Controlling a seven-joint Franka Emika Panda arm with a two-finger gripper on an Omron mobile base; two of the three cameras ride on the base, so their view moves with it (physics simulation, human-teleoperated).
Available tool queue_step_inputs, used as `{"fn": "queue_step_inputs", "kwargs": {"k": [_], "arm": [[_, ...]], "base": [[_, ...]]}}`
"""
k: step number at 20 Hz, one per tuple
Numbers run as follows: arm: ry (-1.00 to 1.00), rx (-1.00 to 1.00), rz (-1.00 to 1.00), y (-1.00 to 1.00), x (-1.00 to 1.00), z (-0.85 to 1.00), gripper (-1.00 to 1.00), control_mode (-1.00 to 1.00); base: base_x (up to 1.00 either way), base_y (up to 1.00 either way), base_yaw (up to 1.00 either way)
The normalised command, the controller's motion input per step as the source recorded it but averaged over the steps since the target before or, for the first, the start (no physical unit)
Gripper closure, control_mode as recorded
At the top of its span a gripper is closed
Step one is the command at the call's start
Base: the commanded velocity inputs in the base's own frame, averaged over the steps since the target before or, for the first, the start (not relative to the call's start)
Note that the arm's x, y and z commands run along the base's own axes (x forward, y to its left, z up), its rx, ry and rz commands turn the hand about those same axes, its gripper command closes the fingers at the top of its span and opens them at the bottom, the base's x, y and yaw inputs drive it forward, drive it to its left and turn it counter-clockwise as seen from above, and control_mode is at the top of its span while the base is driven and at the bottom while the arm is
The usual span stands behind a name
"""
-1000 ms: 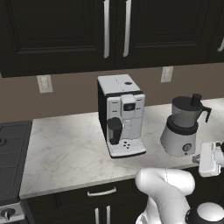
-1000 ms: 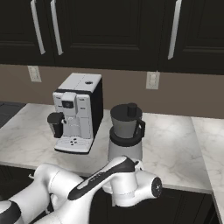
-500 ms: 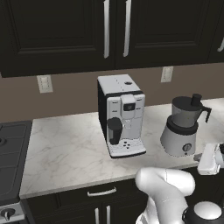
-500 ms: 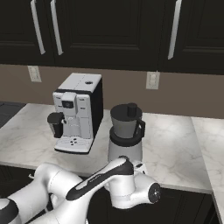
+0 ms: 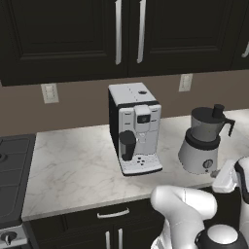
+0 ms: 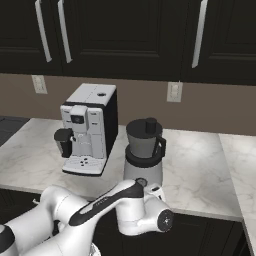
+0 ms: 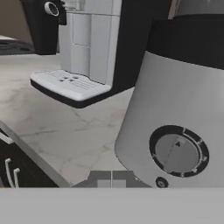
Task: Grab the limes from the fridge, place them in the blender, close the lid, and turn on the blender to create a marinade.
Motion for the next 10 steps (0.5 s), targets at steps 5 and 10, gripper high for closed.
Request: {"fn": "queue_step_inputs", "kwargs": {"k": [5,10], "arm": [[0.0,0.03,0.0,0.0,0.2,-0.13,1.0,-1.0],[0.0,0.04,0.0,0.0,0.13,-0.12,1.0,-1.0]], "base": [[0.0,0.0,0.0],[0.0,0.0,0.0]]}}
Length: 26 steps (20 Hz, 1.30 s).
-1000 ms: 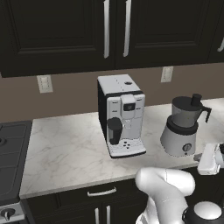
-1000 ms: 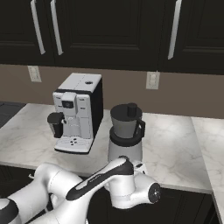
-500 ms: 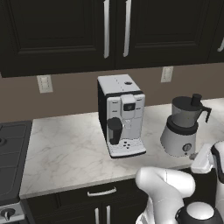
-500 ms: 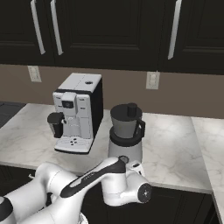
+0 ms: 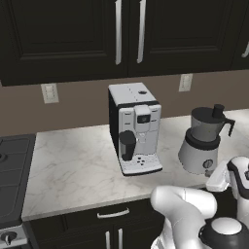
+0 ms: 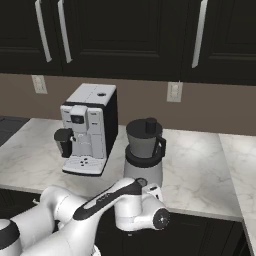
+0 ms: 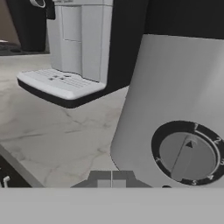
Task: Grab the limes from the fridge, place them in the blender, close the lid, and turn on the blender to create a marinade.
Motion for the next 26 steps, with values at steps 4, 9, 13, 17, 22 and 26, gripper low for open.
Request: {"fn": "queue_step_inputs", "kwargs": {"k": [4,9,13,17,22,26], "arm": [[0.0,0.04,0.0,0.0,0.09,-0.1,1.0,-1.0],[0.0,0.03,0.0,0.0,0.08,-0.1,1.0,-1.0],[0.0,0.02,0.0,-0.07,0.06,-0.02,1.0,-1.0],[0.0,0.01,0.0,-0.13,0.04,0.0,1.0,-1.0],[0.0,0.0,0.0,-0.15,0.05,0.0,1.0,-1.0],[0.0,0.0,0.0,-0.07,0.08,-0.08,1.0,-1.0]], "base": [[0.0,0.0,0.0],[0.0,0.0,0.0],[0.0,0.0,0.0],[0.0,0.0,0.0],[0.0,0.0,0.0],[0.0,0.0,0.0]]}}
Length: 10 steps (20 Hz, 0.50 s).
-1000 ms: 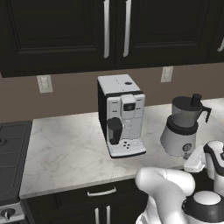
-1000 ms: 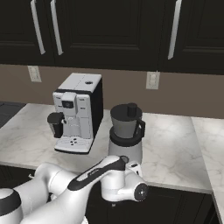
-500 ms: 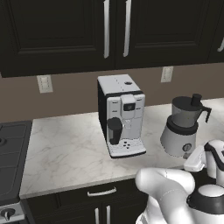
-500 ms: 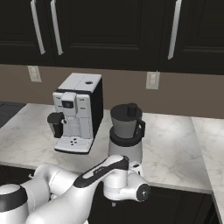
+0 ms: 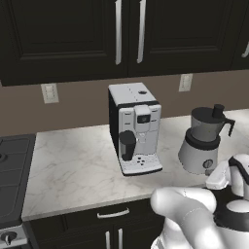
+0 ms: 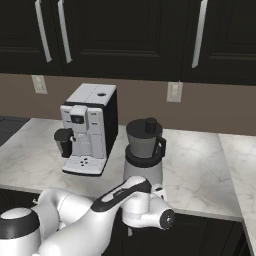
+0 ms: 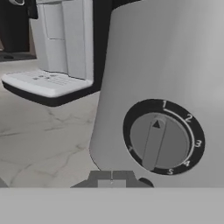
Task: Grab the limes from the fridge, place them in the blender, close the lid, and turn on the blender to create a marinade.
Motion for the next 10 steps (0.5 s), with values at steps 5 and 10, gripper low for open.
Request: {"fn": "queue_step_inputs", "kwargs": {"k": [5,10], "arm": [[0.0,0.0,0.0,-0.01,0.09,-0.2,1.0,-1.0],[0.0,0.0,0.0,0.0,0.1,-0.25,1.0,-1.0]], "base": [[0.0,0.0,0.0],[0.0,0.0,0.0]]}}
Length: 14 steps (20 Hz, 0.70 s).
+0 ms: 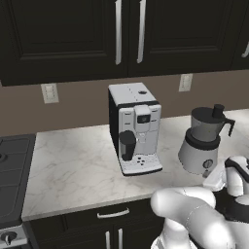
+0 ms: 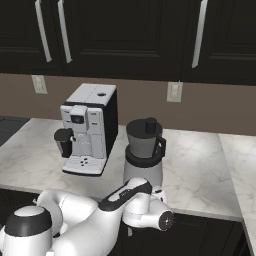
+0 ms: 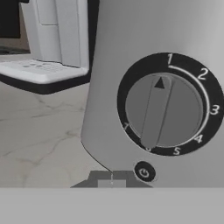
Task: Grab the limes from the fridge, place them in the blender, close the lid, and turn on the blender to create a marinade.
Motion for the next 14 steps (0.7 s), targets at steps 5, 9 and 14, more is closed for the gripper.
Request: {"fn": "queue_step_inputs", "kwargs": {"k": [5,9,14], "arm": [[0.0,0.0,0.0,-0.09,0.15,-0.02,1.0,-1.0],[0.0,0.0,0.0,-0.18,0.12,0.0,1.0,-1.0],[0.0,0.0,0.0,-0.13,0.13,0.0,1.0,-1.0]], "base": [[0.0,0.0,0.0],[0.0,0.0,0.0],[0.0,0.0,0.0]]}}
